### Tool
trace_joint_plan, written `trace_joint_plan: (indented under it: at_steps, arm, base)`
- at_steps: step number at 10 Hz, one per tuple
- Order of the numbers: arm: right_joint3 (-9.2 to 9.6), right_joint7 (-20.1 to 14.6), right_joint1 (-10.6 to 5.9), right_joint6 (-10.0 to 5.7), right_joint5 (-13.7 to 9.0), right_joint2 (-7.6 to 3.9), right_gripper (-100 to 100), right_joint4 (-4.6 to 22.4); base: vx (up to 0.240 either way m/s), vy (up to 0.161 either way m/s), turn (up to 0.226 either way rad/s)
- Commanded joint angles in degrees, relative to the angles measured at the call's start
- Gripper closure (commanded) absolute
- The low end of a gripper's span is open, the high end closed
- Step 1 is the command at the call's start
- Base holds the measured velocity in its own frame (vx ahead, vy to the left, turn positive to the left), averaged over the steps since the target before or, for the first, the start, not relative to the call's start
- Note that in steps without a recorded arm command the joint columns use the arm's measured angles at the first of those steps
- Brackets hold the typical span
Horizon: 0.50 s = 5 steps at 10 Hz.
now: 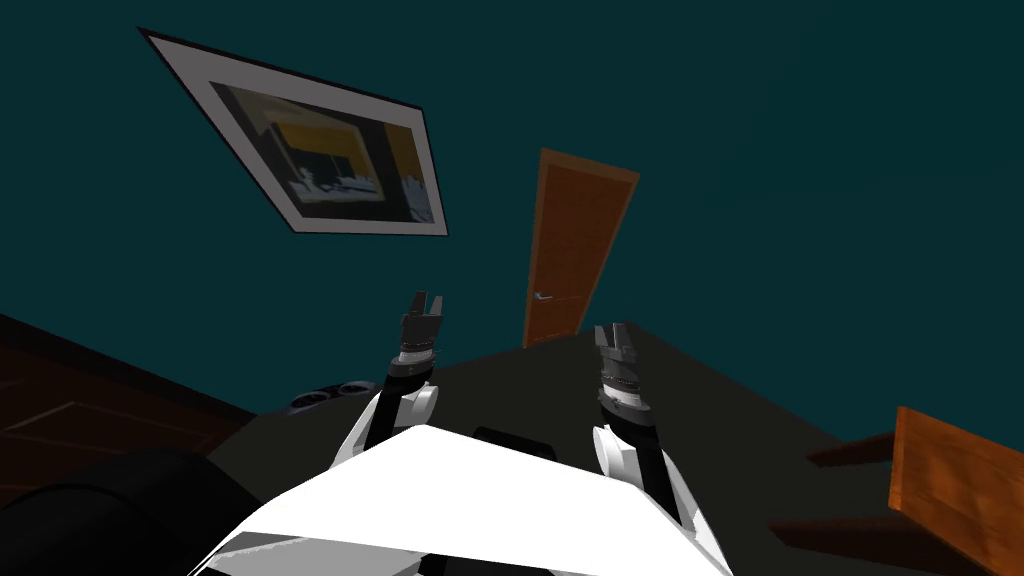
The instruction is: Pull the door open
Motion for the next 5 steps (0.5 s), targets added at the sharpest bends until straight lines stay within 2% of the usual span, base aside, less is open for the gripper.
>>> trace_joint_plan:
  at_steps: [1,5]
  arm:
    - [0.08,-0.59,-0.18,-0.66,-0.57,-0.83,-100,2.10]
    - [0.52,-1.68,-1.75,-1.75,-1.75,-2.48,-100,8.01]
  base:
    - [0.089,-0.022,0.089]
    - [0.096,-0.015,0.088]
